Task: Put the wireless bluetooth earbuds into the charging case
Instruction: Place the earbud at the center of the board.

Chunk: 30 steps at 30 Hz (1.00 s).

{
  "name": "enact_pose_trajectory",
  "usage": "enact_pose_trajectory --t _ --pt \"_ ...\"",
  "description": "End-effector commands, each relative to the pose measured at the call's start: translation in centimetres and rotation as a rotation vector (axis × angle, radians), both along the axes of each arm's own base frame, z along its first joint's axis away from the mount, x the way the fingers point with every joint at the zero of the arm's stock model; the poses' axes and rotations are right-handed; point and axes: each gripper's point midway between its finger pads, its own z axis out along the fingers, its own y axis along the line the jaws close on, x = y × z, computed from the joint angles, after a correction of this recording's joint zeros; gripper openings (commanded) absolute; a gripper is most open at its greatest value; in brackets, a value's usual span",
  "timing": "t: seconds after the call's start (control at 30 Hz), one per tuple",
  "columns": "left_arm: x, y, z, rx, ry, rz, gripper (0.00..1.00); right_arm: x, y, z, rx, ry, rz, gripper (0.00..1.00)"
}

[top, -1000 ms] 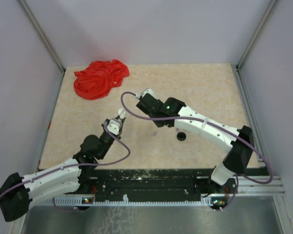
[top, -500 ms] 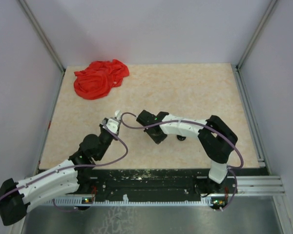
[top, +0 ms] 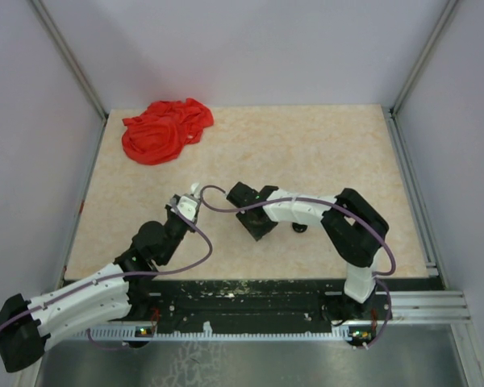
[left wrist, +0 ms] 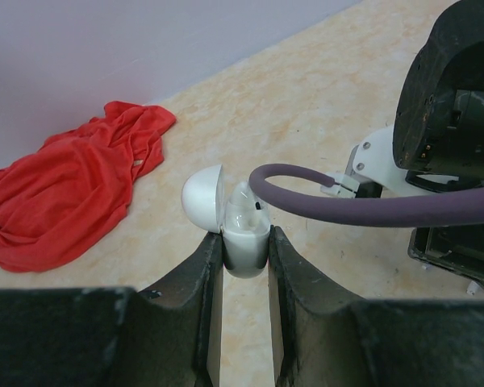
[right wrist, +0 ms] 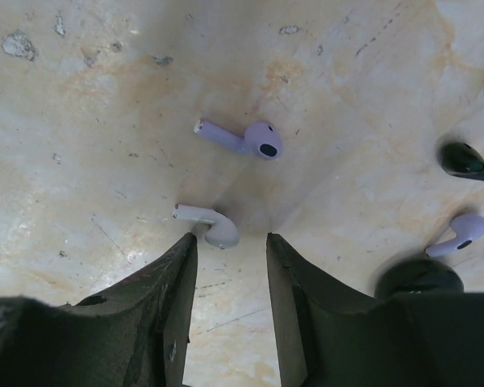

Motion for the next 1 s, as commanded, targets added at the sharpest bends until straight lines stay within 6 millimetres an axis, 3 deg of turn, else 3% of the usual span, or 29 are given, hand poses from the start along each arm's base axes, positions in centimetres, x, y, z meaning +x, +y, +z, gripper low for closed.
enact_pose_trajectory --t 0.0,0.4,0.63,0.73,0.97 --pt "-0.1 -0.4 2.2 -0.054 -0.032 -0.017 0.0 0.6 0.0 2.8 0.052 -0.062 -0.094 0.4" --pt "-0.2 -0.5 2.3 -0.064 -0.03 -0.026 0.0 1.0 -1.3 0.4 0.034 -0.078 -0.155 0.4" --pt "-0.2 -0.5 2.2 -0.07 -0.026 -0.023 0.0 4.0 -4.3 1.9 0.029 -0.151 -0.307 0.4" --pt "-0.2 -0.6 2.1 -0.069 -0.025 -0.028 0.0 4.7 -3.5 2.9 0.083 -0.166 -0.314 0.4" --pt "-0.3 -0.8 2.2 -0.073 -0.024 -0.041 0.0 3.2 -0.5 4.2 0.261 -0.068 -0.268 0.37"
